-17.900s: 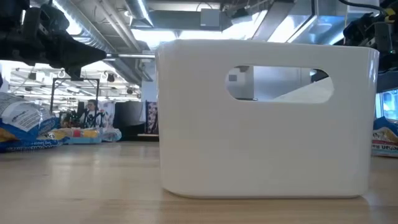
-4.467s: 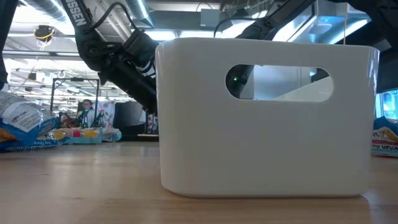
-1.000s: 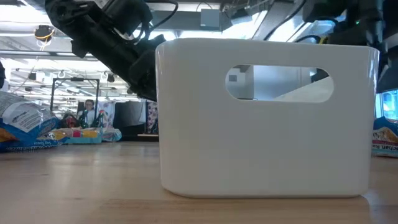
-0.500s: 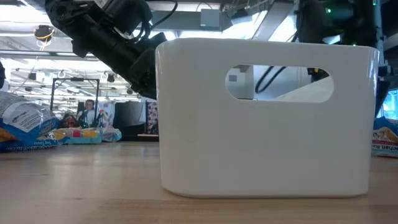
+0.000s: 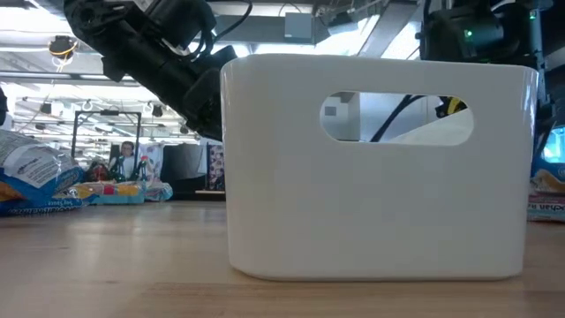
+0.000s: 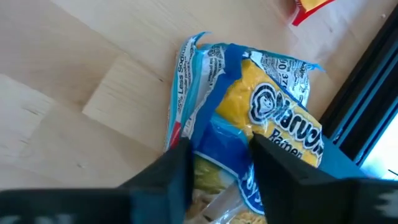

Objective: Sort Maruchan noodles
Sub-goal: Put the blue noodle pack into the transparent bin

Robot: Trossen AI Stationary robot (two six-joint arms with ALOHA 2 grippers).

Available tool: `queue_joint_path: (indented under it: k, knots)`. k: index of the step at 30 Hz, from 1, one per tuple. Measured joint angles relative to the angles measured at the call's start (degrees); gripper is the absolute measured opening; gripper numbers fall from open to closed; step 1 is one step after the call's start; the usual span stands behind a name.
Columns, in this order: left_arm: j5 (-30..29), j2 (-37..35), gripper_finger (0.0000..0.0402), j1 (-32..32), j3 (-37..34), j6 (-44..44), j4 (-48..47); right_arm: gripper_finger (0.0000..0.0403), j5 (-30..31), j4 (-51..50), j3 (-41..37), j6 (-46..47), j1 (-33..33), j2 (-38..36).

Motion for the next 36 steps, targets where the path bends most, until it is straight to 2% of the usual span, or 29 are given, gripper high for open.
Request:
queue_joint_path:
  k: [5,10,18,26,34,36]
  knots:
    - [0.0,0.0,0.0009,0.0,0.0,0.0,0.0,0.0058,0.4,-0.6,0.0,-0.5,0.0,0.0]
    - [0.0,0.0,0.0009,0.0,0.0,0.0,0.0,0.0028,0.3,-1.9,0.7,-1.6,0.0,0.1]
    - [0.0,0.0,0.0009,0.0,0.0,0.0,0.1,0.0006,3.3,-9.0,6.7,-6.0,0.3,-0.2]
    - [-0.1,0.0,0.0009,0.0,0.0,0.0,0.2,0.0002,7.2,-9.2,11.8,-12.0,0.3,-6.0]
    - [-0.5,0.0,0.0009,0.1,0.0,0.0,3.6,0.0001,15.4,1.0,12.5,-22.9,0.2,-15.7]
    - [1.0,-0.1,0.0009,0.0,0.0,-0.1,5.5,0.0001,17.9,4.1,12.5,-26.5,0.2,-17.0]
